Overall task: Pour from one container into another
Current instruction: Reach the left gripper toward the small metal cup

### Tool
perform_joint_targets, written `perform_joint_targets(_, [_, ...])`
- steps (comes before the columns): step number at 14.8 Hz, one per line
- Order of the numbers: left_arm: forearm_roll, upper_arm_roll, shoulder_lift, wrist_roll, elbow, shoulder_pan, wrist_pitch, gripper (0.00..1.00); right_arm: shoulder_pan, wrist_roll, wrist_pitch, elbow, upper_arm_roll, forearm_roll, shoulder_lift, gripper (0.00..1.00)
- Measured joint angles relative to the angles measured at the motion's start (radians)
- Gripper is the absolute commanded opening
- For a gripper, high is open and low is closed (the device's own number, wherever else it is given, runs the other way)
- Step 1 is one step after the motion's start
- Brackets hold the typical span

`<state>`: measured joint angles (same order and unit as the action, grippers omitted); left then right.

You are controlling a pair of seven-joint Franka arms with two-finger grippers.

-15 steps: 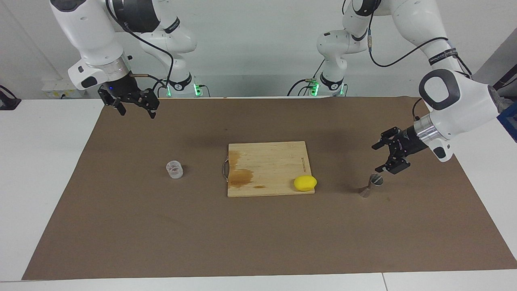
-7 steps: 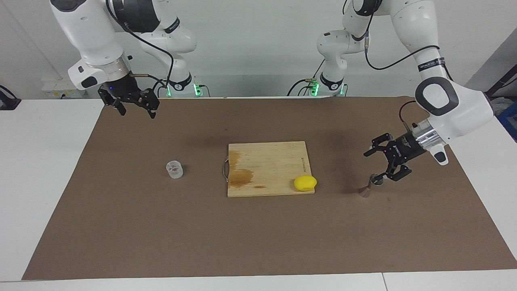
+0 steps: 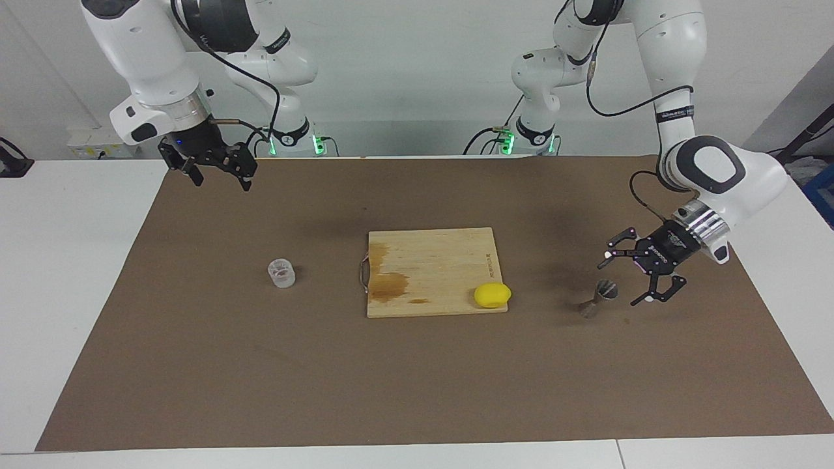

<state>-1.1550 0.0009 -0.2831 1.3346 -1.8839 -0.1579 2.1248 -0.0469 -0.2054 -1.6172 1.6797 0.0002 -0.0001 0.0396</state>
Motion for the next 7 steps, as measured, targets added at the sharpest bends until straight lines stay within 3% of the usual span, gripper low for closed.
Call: perform_joint_targets(7, [-0.082,-0.006,0.005,-0.109,-0.082,-0.035,0.001,1.00,0.000,0.000,0.000,0.000,0.000,0.000,0.000,0.99])
